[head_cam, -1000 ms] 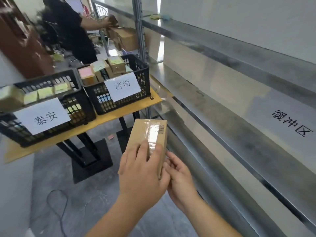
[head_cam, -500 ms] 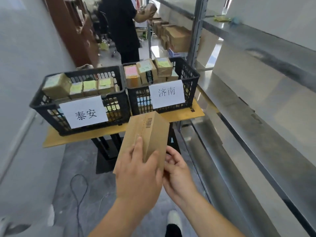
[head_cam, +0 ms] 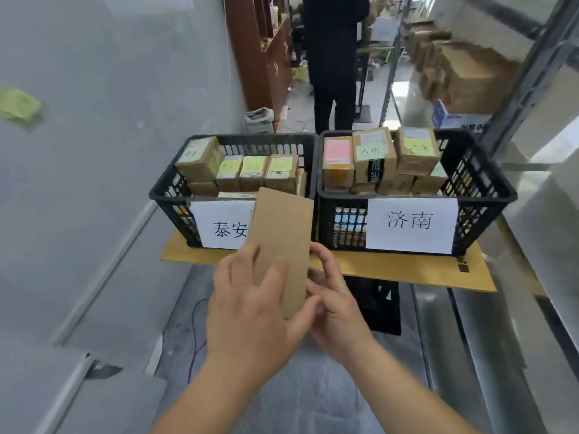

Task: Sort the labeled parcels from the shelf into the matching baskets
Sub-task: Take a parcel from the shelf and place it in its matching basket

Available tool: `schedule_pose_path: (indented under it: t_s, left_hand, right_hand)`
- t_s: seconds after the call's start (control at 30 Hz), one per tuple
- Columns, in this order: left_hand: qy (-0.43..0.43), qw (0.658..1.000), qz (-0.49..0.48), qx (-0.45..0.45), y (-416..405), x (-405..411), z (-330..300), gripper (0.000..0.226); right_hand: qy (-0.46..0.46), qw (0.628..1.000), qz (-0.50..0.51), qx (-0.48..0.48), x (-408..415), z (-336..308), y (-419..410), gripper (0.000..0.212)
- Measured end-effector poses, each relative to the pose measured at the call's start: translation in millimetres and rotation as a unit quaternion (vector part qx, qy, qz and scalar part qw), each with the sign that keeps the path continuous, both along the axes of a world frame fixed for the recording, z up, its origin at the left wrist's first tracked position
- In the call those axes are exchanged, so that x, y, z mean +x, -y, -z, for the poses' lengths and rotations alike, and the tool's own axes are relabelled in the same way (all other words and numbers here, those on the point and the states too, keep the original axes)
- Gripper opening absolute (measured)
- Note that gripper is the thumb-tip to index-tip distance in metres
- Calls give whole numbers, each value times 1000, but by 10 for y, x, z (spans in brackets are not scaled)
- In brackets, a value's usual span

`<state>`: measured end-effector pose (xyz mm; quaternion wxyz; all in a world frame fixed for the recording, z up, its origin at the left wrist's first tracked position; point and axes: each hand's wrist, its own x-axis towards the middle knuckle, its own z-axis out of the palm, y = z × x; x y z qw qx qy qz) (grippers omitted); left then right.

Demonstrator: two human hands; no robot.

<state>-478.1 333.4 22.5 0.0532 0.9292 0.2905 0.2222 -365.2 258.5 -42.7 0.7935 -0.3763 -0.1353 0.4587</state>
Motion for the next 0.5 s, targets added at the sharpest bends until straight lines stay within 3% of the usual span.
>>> schedule_pose_path:
  t_s: [0.23,0.37,0.5]
  left_hand:
    - [46,998,-38,14,-966,241,-88,49]
    - [58,997,-40,44,-1601,309,-114,48]
    - [82,995,-42,27,-2266,365,-187,45]
  right_hand:
    - [73,996,-20,36,340,-192,-1102,61]
    - [152,988,13,-8,389,-215,-1759,70]
    - [214,973,50,-67,426,-313,-2331,63]
